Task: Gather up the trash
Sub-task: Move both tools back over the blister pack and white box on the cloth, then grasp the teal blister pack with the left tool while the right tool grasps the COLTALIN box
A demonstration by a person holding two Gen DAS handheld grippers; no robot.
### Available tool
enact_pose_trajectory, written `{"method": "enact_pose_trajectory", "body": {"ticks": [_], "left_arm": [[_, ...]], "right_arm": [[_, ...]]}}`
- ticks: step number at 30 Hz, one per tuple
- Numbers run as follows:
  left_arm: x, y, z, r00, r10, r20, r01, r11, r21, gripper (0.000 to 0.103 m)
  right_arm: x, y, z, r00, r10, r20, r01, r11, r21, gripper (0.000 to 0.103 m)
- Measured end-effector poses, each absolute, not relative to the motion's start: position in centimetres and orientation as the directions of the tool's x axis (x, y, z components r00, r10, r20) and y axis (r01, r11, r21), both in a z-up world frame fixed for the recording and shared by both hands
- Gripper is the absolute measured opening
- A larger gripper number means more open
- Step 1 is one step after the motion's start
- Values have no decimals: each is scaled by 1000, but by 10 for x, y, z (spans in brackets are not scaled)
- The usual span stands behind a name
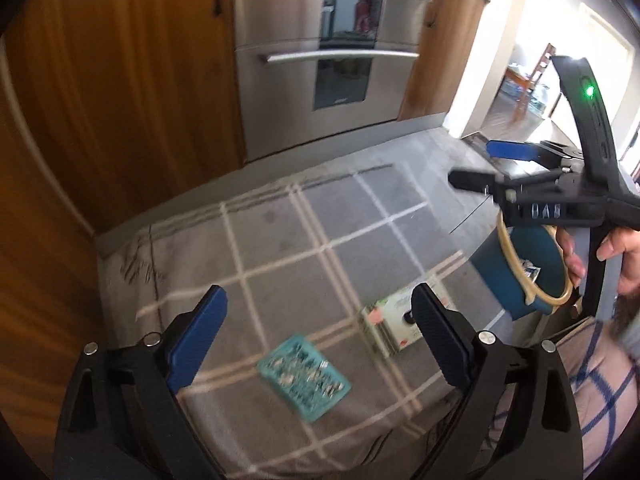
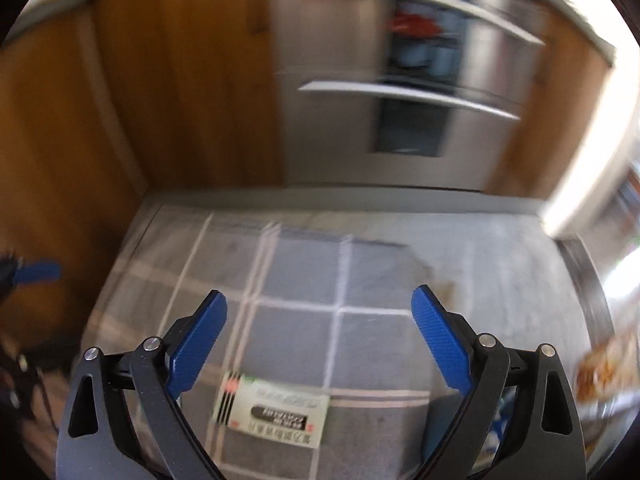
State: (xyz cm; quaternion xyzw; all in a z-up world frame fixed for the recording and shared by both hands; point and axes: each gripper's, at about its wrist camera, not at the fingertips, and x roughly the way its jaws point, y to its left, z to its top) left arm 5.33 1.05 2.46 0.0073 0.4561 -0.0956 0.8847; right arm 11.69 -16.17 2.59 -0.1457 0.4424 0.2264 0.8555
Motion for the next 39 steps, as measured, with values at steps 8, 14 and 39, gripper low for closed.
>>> {"method": "enact_pose_trajectory", "body": {"ticks": [8, 14, 39], "left_arm": [[44, 19, -36, 483, -86, -872, 64, 996, -63, 96], [45, 8, -72, 441, -35, -897, -14, 999, -46, 96], [55, 0, -136, 264, -1, -965, -71, 997, -20, 96]], "right_arm": [[87, -151, -28, 324, 242, -914, -754, 650, -95, 93], [68, -154, -45, 284, 246, -927, -823, 559, -103, 93], [55, -118, -134, 209, 96, -973, -962, 200, -187, 96]]}}
